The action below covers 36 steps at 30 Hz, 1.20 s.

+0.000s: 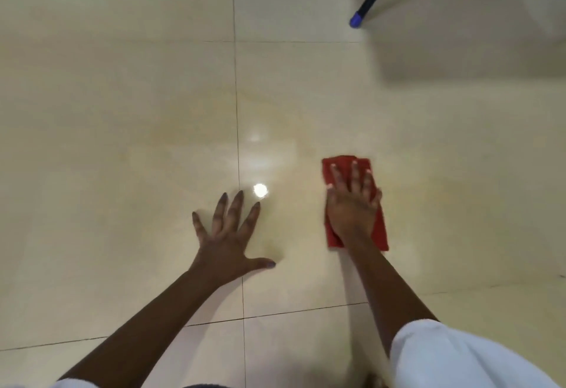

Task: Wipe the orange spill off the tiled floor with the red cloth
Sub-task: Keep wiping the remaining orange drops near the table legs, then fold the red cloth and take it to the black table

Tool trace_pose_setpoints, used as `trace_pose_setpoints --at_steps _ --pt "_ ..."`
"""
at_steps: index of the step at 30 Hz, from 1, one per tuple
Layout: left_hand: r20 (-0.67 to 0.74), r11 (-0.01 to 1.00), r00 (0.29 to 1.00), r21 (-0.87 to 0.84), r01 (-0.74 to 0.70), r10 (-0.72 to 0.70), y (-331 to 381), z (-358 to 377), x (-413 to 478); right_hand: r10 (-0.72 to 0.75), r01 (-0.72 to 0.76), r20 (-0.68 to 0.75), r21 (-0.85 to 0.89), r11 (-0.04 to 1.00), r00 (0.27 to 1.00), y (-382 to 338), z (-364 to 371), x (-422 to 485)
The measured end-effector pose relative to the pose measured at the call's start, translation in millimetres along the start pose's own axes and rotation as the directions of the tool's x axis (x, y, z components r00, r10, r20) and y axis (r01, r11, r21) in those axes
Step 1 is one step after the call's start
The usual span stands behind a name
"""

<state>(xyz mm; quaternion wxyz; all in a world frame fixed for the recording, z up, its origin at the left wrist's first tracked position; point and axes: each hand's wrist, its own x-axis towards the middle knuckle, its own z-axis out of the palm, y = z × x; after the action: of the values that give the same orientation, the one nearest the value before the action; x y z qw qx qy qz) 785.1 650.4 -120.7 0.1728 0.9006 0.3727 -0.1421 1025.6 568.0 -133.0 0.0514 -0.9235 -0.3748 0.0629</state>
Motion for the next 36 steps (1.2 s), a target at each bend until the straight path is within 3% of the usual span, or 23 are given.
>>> trace_pose_setpoints --at_steps 3,5,9,11,12,13,15,16,18,20,23,26,28,32,34,36 --pt "0.041 0.995 0.996 0.063 -0.077 0.074 20 -2 12 0.243 -0.239 -0.051 0.067 0.969 0.969 25 0 -29" --pt "0.088 0.992 0.993 0.088 -0.087 0.079 26 -3 14 0.293 -0.285 -0.067 0.104 0.953 0.954 13 1 -50" --pt "0.130 0.996 0.991 0.076 -0.052 0.042 33 -23 25 0.009 -0.005 -0.023 0.173 0.985 1.000 -25 -2 -54" --pt "0.173 0.996 0.985 -0.088 0.010 0.006 46 -48 32 -0.036 0.027 0.013 0.422 0.906 0.999 -36 -12 -44" --pt "0.217 0.954 0.976 -0.287 0.085 -0.022 52 -62 35 0.002 -0.029 0.045 0.607 0.794 0.999 -42 -22 -39" --pt "0.283 0.831 0.958 -0.523 0.188 -0.039 59 -76 37 0.047 -0.114 0.108 0.772 0.626 0.993 -47 -36 -35" --pt "0.383 0.428 0.923 -0.829 0.360 -0.035 77 -107 34 0.077 -0.261 0.250 0.918 0.300 0.965 -55 -70 -27" --pt "0.387 0.285 0.921 -0.879 0.382 -0.043 84 -117 32 0.062 -0.308 0.301 0.931 0.196 0.952 -57 -83 -25" --pt "0.374 0.119 0.924 -0.917 0.381 -0.078 100 -147 26 0.004 -0.379 0.379 0.924 0.045 0.925 -58 -118 -20" --pt "0.350 0.050 0.930 -0.933 0.357 -0.110 116 -183 19 -0.033 -0.408 0.408 0.913 0.016 0.912 -60 -157 -15" --pt "0.320 0.038 0.941 -0.945 0.325 -0.109 138 -234 5 -0.049 -0.348 0.355 0.931 0.108 0.934 -62 -224 -20" --pt "0.295 0.032 0.951 -0.954 0.299 -0.091 163 -294 -16 -0.068 -0.313 0.322 0.942 0.119 0.944 -61 -303 -30" --pt "0.272 -0.005 0.957 -0.962 0.273 -0.105 178 -340 -31 -0.067 -0.316 0.319 0.947 0.051 0.946 -54 -354 -33" --pt "0.236 -0.115 0.971 -0.966 0.231 -0.037 210 -448 -70 0.022 -0.382 0.394 0.903 -0.198 0.919 -33 -476 -30" --pt "0.231 -0.187 0.973 -0.955 0.229 0.006 228 -502 -95 0.017 -0.464 0.473 0.870 -0.165 0.881 -22 -539 -30" --pt "0.229 -0.248 0.972 -0.940 0.234 0.048 247 -552 -117 -0.032 -0.513 0.512 0.858 -0.031 0.858 -13 -601 -31"
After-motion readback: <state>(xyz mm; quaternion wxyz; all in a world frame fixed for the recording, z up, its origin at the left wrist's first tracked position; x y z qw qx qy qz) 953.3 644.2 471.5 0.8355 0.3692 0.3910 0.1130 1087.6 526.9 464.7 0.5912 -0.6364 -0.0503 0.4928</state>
